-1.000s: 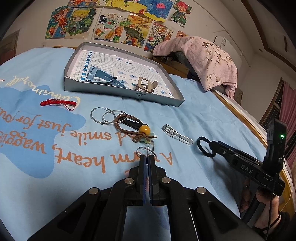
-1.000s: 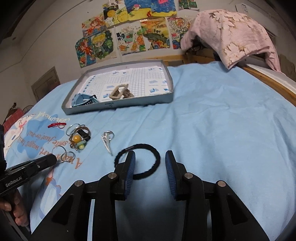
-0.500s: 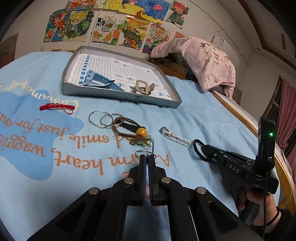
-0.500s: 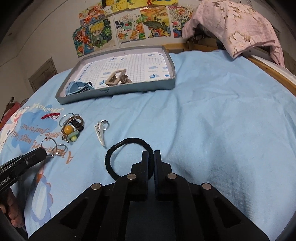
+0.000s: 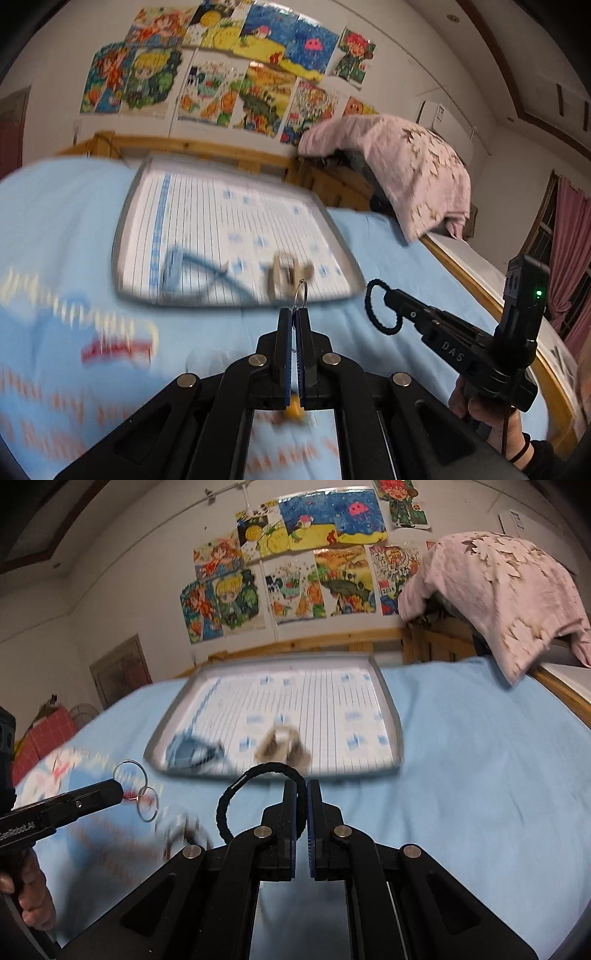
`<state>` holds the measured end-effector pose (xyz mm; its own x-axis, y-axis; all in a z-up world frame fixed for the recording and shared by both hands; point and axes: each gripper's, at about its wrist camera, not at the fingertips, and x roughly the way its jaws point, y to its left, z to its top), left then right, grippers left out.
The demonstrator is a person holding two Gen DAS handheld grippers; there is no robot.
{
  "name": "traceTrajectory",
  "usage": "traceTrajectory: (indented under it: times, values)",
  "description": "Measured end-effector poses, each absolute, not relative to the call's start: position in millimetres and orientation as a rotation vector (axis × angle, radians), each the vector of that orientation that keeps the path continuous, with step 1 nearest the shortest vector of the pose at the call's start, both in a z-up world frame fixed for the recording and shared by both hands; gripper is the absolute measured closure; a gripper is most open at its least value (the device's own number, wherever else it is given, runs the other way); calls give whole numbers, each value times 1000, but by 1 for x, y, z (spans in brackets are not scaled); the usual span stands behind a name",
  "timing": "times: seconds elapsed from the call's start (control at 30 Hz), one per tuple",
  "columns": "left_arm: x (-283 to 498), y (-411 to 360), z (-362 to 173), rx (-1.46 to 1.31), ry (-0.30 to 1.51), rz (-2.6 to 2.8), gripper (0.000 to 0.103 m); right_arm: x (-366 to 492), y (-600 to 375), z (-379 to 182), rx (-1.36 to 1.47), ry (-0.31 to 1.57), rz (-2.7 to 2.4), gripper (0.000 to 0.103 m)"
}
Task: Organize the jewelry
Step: 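Carry the ring and hair tie into the grey tray and open both tools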
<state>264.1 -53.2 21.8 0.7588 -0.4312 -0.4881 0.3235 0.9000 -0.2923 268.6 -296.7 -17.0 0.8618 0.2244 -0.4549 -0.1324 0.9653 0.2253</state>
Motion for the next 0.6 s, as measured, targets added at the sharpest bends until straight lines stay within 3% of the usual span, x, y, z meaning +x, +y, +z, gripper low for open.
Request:
traceTrajectory:
  times: [0.3, 0.6]
  values:
    - [358, -78, 6, -150, 581, -370, 100, 368, -299, -35, 228, 583, 102, 98]
    - [392, -83, -30, -159, 684, -324, 100, 396, -304, -67, 276, 656, 94, 98]
